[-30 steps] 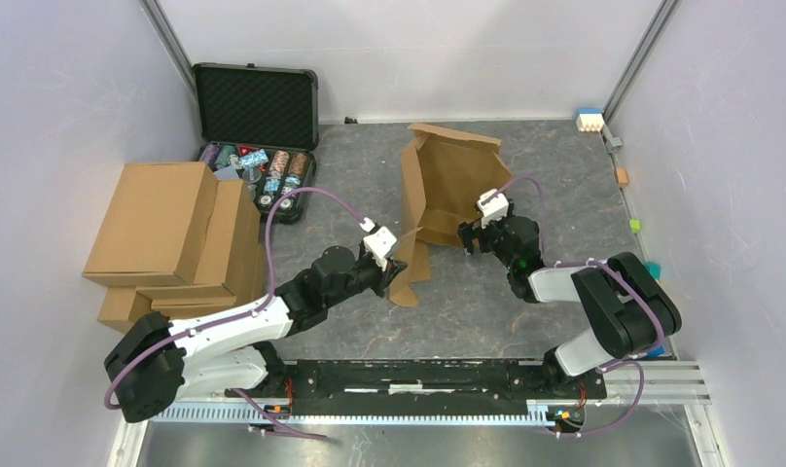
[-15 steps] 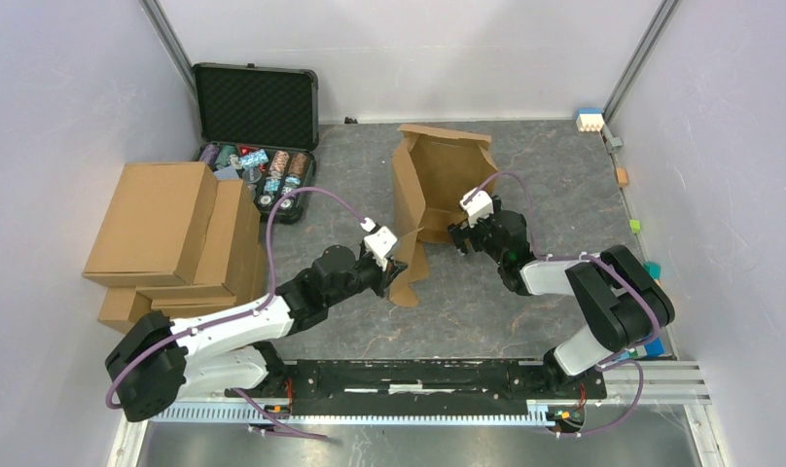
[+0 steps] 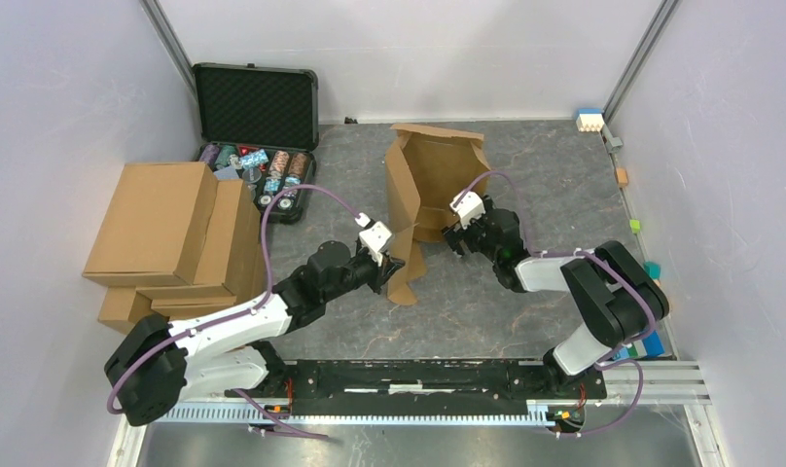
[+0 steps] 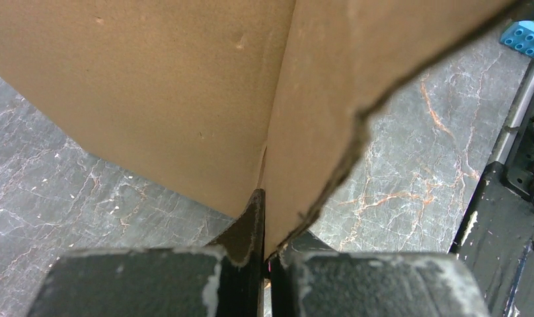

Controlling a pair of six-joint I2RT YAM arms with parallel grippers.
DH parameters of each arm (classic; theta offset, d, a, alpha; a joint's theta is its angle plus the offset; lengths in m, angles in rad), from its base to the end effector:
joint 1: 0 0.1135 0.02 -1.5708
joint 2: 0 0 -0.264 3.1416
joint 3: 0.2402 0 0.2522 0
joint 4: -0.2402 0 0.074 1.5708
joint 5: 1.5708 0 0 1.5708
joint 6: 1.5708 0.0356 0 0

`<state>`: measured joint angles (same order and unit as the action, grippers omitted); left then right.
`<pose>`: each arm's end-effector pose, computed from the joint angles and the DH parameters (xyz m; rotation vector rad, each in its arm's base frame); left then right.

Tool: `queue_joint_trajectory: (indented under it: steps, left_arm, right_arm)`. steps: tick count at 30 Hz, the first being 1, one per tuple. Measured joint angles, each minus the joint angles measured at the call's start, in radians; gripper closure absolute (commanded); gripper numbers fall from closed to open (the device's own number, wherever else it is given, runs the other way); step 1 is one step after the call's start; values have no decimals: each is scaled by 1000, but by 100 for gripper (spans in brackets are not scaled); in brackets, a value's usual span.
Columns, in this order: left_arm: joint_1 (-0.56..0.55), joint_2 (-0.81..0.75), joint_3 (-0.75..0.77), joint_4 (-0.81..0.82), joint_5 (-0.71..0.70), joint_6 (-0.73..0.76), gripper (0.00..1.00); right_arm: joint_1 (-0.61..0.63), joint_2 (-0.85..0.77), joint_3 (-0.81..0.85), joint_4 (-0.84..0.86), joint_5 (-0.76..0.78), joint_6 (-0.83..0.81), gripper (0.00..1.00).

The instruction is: Fold the paper box

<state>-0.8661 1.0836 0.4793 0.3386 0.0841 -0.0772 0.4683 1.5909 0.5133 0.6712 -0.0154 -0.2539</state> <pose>0.1517 -0.1830 0.2282 0.7862 1.7296 -0.7306 0.2628 0.1336 0.1468 -0.7090 1.8491 0.1546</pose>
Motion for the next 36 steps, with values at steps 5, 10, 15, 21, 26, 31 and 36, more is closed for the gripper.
queue_joint_trajectory:
  steps: [5,10,15,21,26,31,36]
  left_arm:
    - [14,0,0,-1,20,-1,98]
    - [21,0,0,0,31,-1,98]
    - [26,2,0,0,39,-1,98]
    - [33,2,0,0,51,-2,98]
    - [35,2,0,4,55,-2,98]
    - [36,5,0,9,59,-2,98]
    - [41,11,0,14,74,-2,98]
  right_arm:
    - [9,23,23,-11,2,-6,2]
    - [12,45,51,-41,-2,-13,2]
    - [16,57,62,-62,-3,-16,2]
    - [13,57,64,-59,-8,-8,2]
    - [-47,60,81,-47,-87,57,2]
    - [-106,60,82,-14,-207,116,2]
    - [-108,64,98,-18,-304,125,2]
